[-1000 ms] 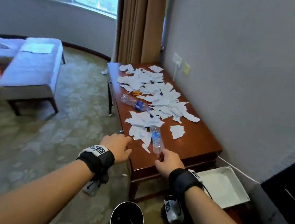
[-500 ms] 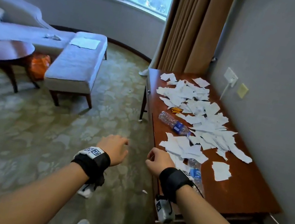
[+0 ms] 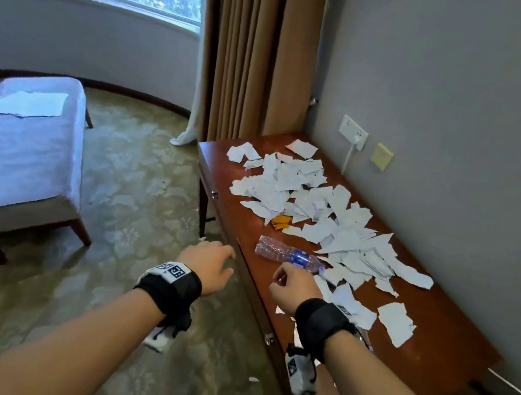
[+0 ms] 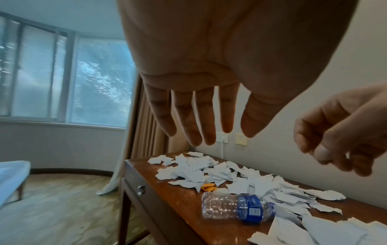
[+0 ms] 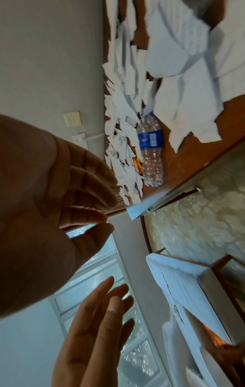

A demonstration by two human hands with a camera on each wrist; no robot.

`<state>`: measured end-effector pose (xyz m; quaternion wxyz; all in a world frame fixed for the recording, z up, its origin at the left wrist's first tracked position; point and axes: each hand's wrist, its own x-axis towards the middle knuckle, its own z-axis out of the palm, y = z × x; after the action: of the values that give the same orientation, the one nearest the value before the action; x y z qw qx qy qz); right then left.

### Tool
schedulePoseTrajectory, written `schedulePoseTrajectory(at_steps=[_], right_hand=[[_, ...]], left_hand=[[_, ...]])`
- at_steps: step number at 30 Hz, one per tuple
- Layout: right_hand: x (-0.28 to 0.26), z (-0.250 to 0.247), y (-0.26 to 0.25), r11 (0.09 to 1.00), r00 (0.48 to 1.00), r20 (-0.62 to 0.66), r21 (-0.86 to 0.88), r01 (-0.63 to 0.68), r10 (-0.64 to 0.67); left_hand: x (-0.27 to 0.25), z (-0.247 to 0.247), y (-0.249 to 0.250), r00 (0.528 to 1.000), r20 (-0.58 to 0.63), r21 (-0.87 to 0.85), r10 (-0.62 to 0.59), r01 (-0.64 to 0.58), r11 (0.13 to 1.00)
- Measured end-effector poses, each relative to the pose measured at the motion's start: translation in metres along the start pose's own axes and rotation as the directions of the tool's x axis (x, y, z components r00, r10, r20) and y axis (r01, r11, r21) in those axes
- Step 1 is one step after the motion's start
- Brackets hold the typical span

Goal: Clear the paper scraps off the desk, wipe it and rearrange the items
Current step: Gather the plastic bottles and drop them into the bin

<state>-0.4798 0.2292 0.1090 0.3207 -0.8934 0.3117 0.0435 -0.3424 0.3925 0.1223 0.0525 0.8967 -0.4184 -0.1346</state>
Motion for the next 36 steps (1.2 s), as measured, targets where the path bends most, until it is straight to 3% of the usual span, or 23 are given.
schedulePoseTrajectory(at_steps=[6, 13, 17, 21, 23, 27, 31, 33, 36], right_hand=[[0.084, -0.03, 0.017, 0.993, 0.989, -0.091, -0.001, -0.117, 0.117], [0.2, -0.051, 0.024, 0.977, 0.979, -0.08, 0.12, -0.175, 0.185], [0.229, -0.063, 0.038, 0.956, 0.963, -0.1, 0.181, -0.229, 0.25], [0.227, -0.067, 0.075, 0.904, 0.912, -0.127, 0.244, -0.352, 0.39], [0.217, -0.069, 0.096, 0.856, 0.867, -0.133, 0.288, -0.429, 0.48], [0.172, -0.064, 0.134, 0.73, 0.744, -0.134, 0.369, -0.575, 0.654], [0.115, -0.048, 0.156, 0.551, 0.566, -0.102, 0.425, -0.718, 0.818], [0.09, -0.038, 0.163, 0.441, 0.457, -0.081, 0.456, -0.773, 0.886], [0.064, -0.021, 0.171, 0.338, 0.337, -0.078, 0.42, -0.843, 0.938]], left_hand=[[0.105, -0.007, 0.004, 0.989, 0.067, 0.014, 0.133, -0.135, 0.991], [0.23, -0.03, -0.002, 0.977, 0.105, 0.046, 0.186, -0.191, 0.98], [0.28, -0.03, 0.006, 0.97, 0.119, 0.019, 0.21, -0.214, 0.977], [0.315, -0.01, 0.033, 0.929, 0.214, 0.021, 0.302, -0.314, 0.949], [0.33, 0.007, 0.051, 0.891, 0.249, 0.038, 0.38, -0.401, 0.915], [0.345, 0.046, 0.088, 0.762, 0.392, 0.111, 0.515, -0.595, 0.796], [0.348, 0.079, 0.118, 0.631, 0.536, 0.108, 0.561, -0.71, 0.696], [0.349, 0.097, 0.122, 0.599, 0.553, 0.126, 0.579, -0.747, 0.653], [0.35, 0.12, 0.116, 0.604, 0.543, 0.16, 0.583, -0.756, 0.635]])
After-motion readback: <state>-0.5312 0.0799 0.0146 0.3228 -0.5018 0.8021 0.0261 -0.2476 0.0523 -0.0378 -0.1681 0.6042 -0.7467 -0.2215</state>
